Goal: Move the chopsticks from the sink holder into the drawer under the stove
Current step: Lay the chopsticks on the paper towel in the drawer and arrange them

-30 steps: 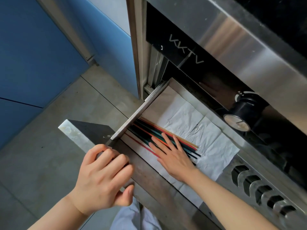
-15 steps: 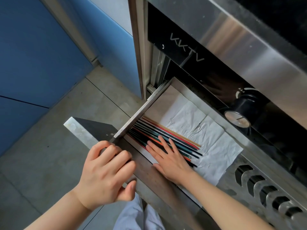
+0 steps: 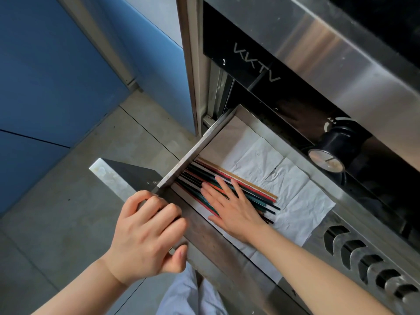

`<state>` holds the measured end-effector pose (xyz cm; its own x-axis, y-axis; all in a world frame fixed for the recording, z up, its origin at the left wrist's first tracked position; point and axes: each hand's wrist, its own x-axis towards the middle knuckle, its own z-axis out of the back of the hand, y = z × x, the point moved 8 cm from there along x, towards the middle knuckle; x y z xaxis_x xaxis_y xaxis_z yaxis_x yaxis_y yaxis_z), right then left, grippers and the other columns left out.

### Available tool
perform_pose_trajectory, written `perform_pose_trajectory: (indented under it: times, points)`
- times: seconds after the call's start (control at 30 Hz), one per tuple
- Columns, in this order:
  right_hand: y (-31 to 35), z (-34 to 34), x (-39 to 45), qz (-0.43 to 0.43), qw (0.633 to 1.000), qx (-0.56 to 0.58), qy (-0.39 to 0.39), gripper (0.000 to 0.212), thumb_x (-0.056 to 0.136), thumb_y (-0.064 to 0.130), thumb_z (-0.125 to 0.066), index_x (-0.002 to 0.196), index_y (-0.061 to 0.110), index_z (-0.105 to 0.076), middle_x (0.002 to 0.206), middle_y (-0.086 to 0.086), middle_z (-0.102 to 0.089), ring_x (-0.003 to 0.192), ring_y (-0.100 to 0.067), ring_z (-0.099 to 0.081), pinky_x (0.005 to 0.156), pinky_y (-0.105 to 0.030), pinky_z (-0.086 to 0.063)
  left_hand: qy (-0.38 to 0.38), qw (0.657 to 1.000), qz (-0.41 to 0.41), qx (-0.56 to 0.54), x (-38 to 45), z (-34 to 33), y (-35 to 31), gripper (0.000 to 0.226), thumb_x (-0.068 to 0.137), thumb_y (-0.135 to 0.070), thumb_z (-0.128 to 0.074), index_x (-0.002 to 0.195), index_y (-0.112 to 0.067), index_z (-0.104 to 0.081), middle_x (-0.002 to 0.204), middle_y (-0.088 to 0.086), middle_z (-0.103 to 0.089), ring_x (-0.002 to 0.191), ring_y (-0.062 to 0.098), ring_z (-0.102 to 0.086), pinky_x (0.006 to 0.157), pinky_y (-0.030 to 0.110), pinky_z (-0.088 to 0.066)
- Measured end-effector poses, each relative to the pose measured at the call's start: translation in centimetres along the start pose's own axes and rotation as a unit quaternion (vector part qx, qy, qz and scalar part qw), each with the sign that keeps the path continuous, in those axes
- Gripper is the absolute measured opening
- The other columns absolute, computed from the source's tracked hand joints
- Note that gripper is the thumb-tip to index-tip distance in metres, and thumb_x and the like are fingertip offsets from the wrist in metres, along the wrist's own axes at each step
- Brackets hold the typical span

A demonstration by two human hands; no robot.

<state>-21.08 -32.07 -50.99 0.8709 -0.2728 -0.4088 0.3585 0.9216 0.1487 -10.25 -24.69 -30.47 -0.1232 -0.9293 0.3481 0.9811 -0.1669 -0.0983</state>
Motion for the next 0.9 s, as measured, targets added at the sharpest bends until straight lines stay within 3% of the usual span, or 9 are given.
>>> perform_pose_trajectory:
  times: [0.17, 0.63, 0.77, 0.9]
  points:
    - [0.5, 0.2, 1.2, 0.007, 1.000, 0.003, 0.006, 0.062, 0.096, 0.050, -0.020, 0.151, 0.020, -0.017, 0.159, 0.002, -0.019, 0.148, -0.026, -0.003, 0.116, -0.052, 0.001, -0.003, 1.000, 0.001, 0.000, -0.1, 0.0, 0.0, 0.050, 0.088, -0.036, -0.031, 0.060, -0.012, -0.063, 0.068, 0.007, -0.063, 0.057, 0.029, -0.050, 0.071, 0.040, -0.040]
    - [0.8, 0.8, 1.0, 0.032, 0.999, -0.011, -0.015, 0.060, 0.096, 0.048, -0.027, 0.149, 0.020, -0.025, 0.156, 0.003, -0.029, 0.147, -0.028, -0.014, 0.116, -0.052, -0.011, -0.001, 1.000, 0.001, -0.010, 0.0, -0.1, 0.0, 0.047, 0.086, -0.037, -0.032, 0.060, -0.012, -0.063, 0.069, 0.006, -0.062, 0.055, 0.027, -0.050, 0.067, 0.040, -0.040]
    - [1.4, 0.7, 1.0, 0.054, 0.999, -0.009, -0.006, 0.058, 0.097, 0.046, -0.028, 0.150, 0.023, -0.024, 0.157, 0.006, -0.026, 0.147, -0.025, -0.012, 0.115, -0.052, -0.005, -0.002, 1.000, 0.002, -0.012, 0.0, -0.2, 0.1, 0.047, 0.086, -0.038, -0.033, 0.060, -0.012, -0.062, 0.069, 0.006, -0.062, 0.056, 0.027, -0.050, 0.068, 0.040, -0.039]
    - [0.7, 1.9, 1.2, 0.036, 0.999, 0.019, -0.035, 0.050, 0.096, 0.037, -0.038, 0.145, 0.028, -0.035, 0.153, 0.006, -0.035, 0.144, -0.020, -0.025, 0.115, -0.053, -0.016, -0.006, 1.000, 0.001, -0.013, 0.1, -0.2, 0.1, 0.046, 0.086, -0.038, -0.033, 0.060, -0.012, -0.062, 0.070, 0.006, -0.062, 0.058, 0.027, -0.048, 0.068, 0.041, -0.038]
